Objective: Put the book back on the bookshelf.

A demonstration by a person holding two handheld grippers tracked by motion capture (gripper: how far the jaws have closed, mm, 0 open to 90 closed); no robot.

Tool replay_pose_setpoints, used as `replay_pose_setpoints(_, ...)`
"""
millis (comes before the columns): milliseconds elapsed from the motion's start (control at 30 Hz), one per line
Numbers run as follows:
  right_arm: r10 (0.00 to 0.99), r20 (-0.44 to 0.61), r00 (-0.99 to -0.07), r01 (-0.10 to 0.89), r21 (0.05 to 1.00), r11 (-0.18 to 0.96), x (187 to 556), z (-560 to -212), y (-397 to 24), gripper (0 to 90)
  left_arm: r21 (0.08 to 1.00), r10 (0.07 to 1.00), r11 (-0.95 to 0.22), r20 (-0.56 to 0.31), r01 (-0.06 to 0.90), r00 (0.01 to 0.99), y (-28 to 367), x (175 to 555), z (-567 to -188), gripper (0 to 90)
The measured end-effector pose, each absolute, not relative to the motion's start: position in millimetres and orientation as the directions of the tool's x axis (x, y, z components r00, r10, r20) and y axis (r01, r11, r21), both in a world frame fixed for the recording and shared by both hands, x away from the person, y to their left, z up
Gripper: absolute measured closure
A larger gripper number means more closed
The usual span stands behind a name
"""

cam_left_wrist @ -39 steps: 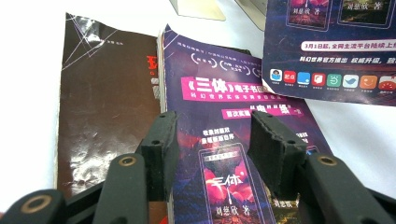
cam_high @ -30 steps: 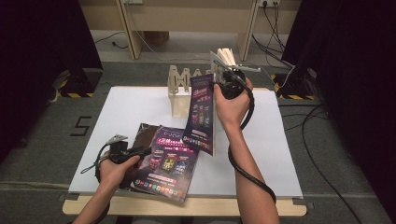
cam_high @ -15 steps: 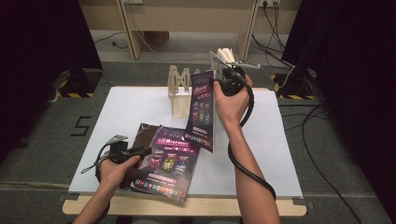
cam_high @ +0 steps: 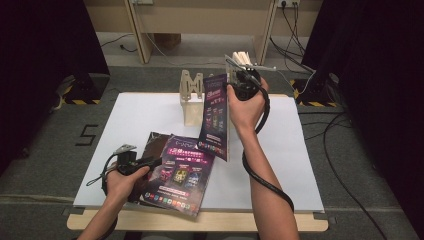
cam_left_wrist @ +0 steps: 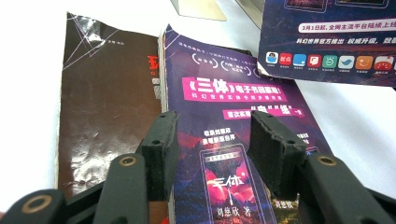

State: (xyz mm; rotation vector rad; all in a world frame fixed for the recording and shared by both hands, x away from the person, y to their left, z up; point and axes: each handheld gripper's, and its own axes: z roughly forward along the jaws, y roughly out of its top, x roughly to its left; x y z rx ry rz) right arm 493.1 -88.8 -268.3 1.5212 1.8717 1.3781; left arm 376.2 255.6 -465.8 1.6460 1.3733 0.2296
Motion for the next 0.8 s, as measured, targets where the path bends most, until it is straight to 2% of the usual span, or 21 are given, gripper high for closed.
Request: replay_pose_setpoints(800, 0.896, 0.288, -0.338, 0.524, 0.849, -0.075, 506, -266, -89, 83.3, 0.742, 0.844, 0.078, -0.405, 0.666, 0.351, 256, 377, -466, 51.5)
